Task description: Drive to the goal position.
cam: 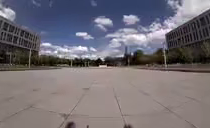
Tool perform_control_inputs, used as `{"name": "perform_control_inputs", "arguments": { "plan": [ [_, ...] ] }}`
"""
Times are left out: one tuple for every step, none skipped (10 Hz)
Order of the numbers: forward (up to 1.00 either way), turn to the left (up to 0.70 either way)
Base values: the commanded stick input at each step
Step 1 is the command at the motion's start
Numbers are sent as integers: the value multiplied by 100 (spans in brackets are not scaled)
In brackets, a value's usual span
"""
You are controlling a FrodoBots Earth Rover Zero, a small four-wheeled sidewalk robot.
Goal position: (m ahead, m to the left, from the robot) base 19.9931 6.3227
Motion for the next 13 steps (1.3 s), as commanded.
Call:
{"name": "perform_control_inputs", "arguments": {
  "plan": [
    [70,0],
    [70,0],
    [70,0],
    [70,0],
    [70,0],
    [70,0],
    [70,0],
    [70,0],
    [70,0],
    [70,0],
    [70,0],
    [70,0],
    [70,0]
  ]
}}
